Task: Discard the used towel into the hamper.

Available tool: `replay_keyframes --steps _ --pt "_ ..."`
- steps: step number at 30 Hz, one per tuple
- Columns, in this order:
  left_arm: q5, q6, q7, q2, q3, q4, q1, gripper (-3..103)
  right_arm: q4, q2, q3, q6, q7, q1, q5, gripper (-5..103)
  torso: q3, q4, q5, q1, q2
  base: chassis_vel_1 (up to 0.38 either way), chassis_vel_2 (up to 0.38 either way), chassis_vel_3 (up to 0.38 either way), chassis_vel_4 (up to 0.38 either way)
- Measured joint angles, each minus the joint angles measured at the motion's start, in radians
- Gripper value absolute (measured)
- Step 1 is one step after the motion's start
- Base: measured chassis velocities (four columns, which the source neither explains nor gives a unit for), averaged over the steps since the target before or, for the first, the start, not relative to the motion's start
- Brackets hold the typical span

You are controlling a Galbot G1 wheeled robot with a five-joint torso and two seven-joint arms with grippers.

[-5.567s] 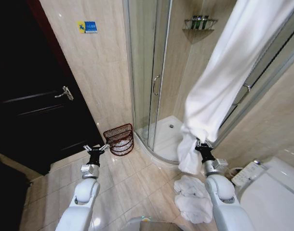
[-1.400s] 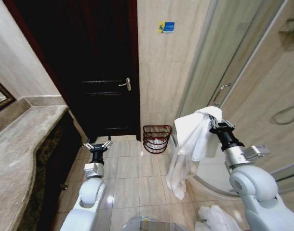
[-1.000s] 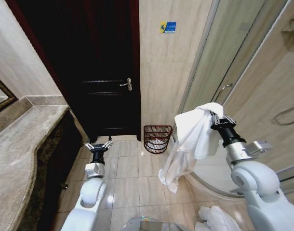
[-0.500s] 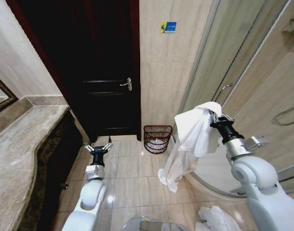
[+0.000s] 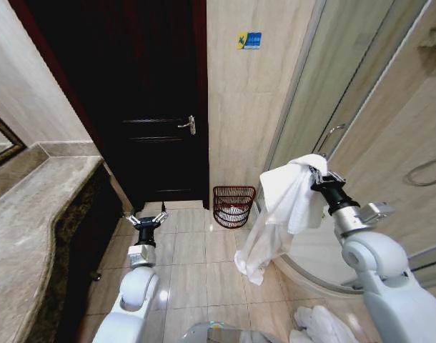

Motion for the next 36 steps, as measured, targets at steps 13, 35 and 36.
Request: replay_keyframes --steps 13,35,36 --pt "0.000 -0.001 0.001 0.003 -0.001 -0.004 0.007 100 0.009 0.020 0.002 0.000 -0.005 -0.010 -0.022 6 0.000 0.0000 0.0000 0.000 0.000 0.000 0.000 0.000 0.000" --pt "0.004 -0.006 0.007 0.007 0.002 -0.008 0.020 100 0.036 0.046 -0.002 -0.006 0.000 -0.035 -0.067 6 0.000 0.0001 -0.0002 0.000 0.000 0.036 0.029 -0.029 -0.034" --pt "0.004 -0.007 0.007 0.008 0.002 -0.008 0.020 100 0.036 0.046 -0.001 -0.006 0.001 -0.035 -0.067 6 0.000 0.0002 -0.0003 0.000 0.000 0.083 0.124 -0.094 -0.086"
